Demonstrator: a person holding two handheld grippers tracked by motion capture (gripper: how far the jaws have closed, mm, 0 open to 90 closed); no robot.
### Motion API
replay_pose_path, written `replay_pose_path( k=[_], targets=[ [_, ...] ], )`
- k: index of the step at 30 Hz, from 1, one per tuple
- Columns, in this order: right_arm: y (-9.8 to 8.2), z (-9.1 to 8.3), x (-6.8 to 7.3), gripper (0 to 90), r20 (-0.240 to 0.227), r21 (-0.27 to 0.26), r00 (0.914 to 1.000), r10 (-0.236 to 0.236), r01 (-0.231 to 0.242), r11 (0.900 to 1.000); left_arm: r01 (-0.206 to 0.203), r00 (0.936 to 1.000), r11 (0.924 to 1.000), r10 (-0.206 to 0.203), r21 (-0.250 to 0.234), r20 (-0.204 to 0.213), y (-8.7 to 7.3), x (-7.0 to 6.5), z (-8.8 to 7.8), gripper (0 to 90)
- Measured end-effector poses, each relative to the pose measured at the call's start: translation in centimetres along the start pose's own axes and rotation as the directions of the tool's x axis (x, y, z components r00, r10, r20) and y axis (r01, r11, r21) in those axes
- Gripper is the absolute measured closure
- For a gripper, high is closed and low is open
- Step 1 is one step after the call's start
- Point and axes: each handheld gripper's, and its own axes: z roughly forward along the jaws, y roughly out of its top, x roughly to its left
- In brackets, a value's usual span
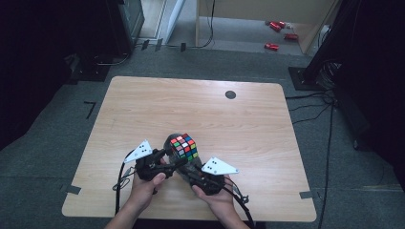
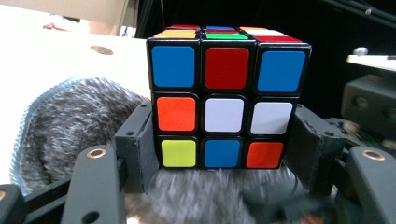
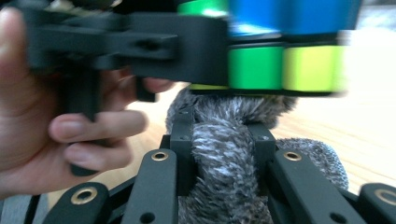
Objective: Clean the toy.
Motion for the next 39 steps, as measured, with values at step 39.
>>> replay_pose_path(
  k=[39],
  targets=[
    [0.5,-1.2,-1.3,71.8,0.099,-0.040,0.9933,0.060,-0.056,0.998,-0.002,1.0000,1.0000,0.002,0.005,-0.005,0.0,0.1,0.0,35.4]
  ],
)
